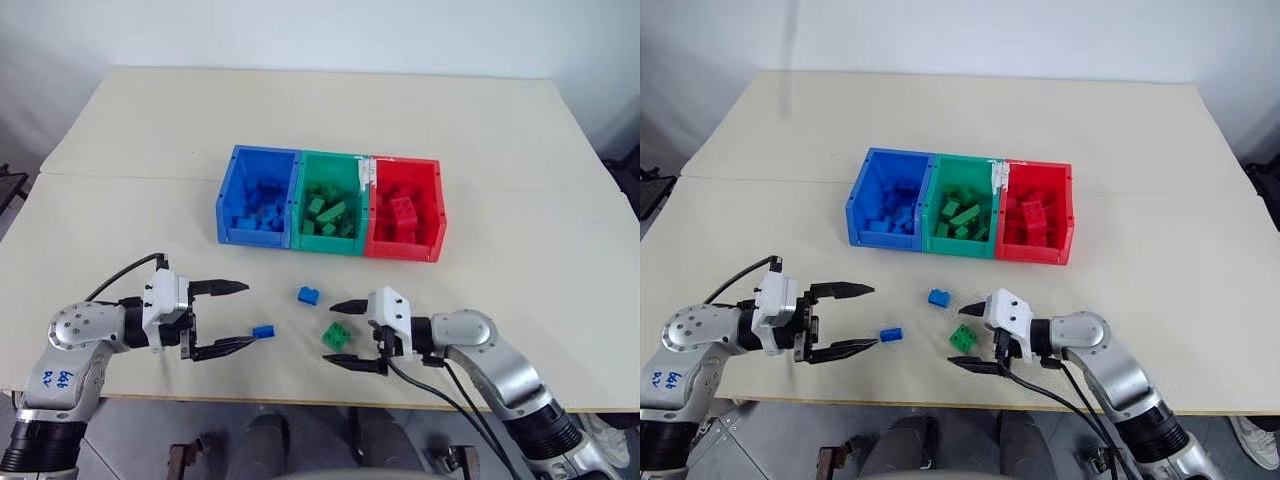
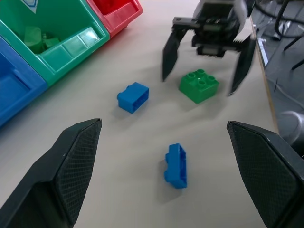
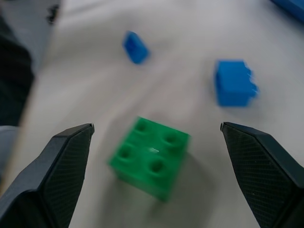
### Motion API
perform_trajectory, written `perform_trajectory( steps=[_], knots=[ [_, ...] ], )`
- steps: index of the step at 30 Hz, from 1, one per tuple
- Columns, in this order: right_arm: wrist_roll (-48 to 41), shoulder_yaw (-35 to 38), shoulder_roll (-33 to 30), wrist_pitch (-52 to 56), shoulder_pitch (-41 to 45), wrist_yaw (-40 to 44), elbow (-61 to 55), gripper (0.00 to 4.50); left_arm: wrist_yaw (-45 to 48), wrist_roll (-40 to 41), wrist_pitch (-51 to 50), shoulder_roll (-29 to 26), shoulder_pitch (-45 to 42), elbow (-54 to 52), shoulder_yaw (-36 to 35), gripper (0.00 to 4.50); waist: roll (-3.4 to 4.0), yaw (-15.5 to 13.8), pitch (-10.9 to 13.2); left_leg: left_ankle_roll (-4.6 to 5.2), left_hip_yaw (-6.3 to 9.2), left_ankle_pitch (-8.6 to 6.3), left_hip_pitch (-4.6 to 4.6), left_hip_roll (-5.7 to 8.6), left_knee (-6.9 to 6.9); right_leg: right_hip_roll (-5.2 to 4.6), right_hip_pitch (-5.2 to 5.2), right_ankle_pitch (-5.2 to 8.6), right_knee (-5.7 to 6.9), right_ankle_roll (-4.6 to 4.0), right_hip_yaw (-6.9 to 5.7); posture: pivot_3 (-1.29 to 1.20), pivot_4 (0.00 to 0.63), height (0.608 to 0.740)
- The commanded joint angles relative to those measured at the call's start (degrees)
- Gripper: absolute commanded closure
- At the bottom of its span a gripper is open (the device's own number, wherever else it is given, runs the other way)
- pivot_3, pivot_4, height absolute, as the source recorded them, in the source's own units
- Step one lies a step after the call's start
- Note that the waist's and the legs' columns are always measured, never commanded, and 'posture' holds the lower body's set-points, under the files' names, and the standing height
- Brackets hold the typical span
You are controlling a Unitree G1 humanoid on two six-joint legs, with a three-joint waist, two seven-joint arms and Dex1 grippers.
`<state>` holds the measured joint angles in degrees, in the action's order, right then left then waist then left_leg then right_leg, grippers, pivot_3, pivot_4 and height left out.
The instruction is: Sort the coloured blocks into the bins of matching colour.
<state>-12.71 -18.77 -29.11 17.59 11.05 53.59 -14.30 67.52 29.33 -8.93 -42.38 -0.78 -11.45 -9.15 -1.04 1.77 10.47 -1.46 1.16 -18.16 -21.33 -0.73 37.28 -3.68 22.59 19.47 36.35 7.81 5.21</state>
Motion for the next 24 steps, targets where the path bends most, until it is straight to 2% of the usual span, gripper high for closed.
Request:
perform_trajectory(
  steps=[1, 3, 10, 13, 19, 24],
  knots=[
    [0.76, 0.36, 0.38, -2.10, -1.46, -1.11, -0.03, 0.21, -1.00, 2.11, -1.39, -0.59, 1.03, -3.57, -2.16, 0.00, 0.00, 0.00, 0.00, 0.00, 0.00, 0.00, 0.00, 0.00, -0.01, 0.00, 0.00, 0.00, 0.00, 0.00, 0.00, 0.00, 0.150, 0.740],
    [0.64, 0.45, 0.47, -2.31, -1.96, -1.23, -0.13, 0.66, -1.13, 2.20, -1.85, -0.63, 1.11, -3.88, -2.24, 0.00, 0.00, 0.01, 0.00, 0.00, 0.00, 0.00, 0.01, 0.00, 0.00, 0.02, -0.01, 0.00, 0.00, 0.00, 0.00, 0.00, 0.150, 0.740],
    [-1.68, 3.36, -1.07, -2.67, -1.73, 0.95, -0.39, 2.98, -1.16, 1.70, -1.68, 0.29, -1.56, -2.00, -1.30, 0.00, 0.00, -0.03, 0.00, 0.00, 0.00, 0.00, 0.02, 0.01, 0.02, 0.04, -0.03, 0.00, 0.02, 0.00, 0.00, 0.00, 0.150, 0.740],
    [-5.34, 7.24, 0.05, -0.33, 1.71, 0.04, -0.47, 3.03, -2.71, 1.59, -1.69, 1.48, -1.87, -1.62, -1.62, 0.00, 0.00, 0.17, 0.00, 0.00, -0.02, 0.00, 0.03, 0.01, 0.03, 0.04, -0.03, 0.00, 0.03, 0.00, 0.01, 0.00, 0.150, 0.740],
    [-8.50, 13.42, 4.64, 3.31, 15.32, -5.20, 6.06, 3.03, -8.36, 1.00, -1.12, 4.50, 0.98, -1.57, -4.83, 0.00, 0.00, 1.11, 0.00, -0.06, 0.02, 0.04, 0.05, -0.05, 0.02, 0.10, 0.02, 0.00, 0.16, -0.01, 0.00, 0.00, 0.150, 0.740],
    [-2.91, 14.48, 10.20, -1.23, 32.81, -12.14, 23.45, 3.03, -11.15, -0.46, 1.30, 6.03, 7.23, -1.22, -7.43, 0.00, 0.02, 2.48, 0.02, -0.06, -0.16, 0.03, 0.03, 0.00, -0.04, 0.05, 0.17, 0.01, 0.22, -0.03, 0.14, 0.00, 0.150, 0.740]
  ],
)
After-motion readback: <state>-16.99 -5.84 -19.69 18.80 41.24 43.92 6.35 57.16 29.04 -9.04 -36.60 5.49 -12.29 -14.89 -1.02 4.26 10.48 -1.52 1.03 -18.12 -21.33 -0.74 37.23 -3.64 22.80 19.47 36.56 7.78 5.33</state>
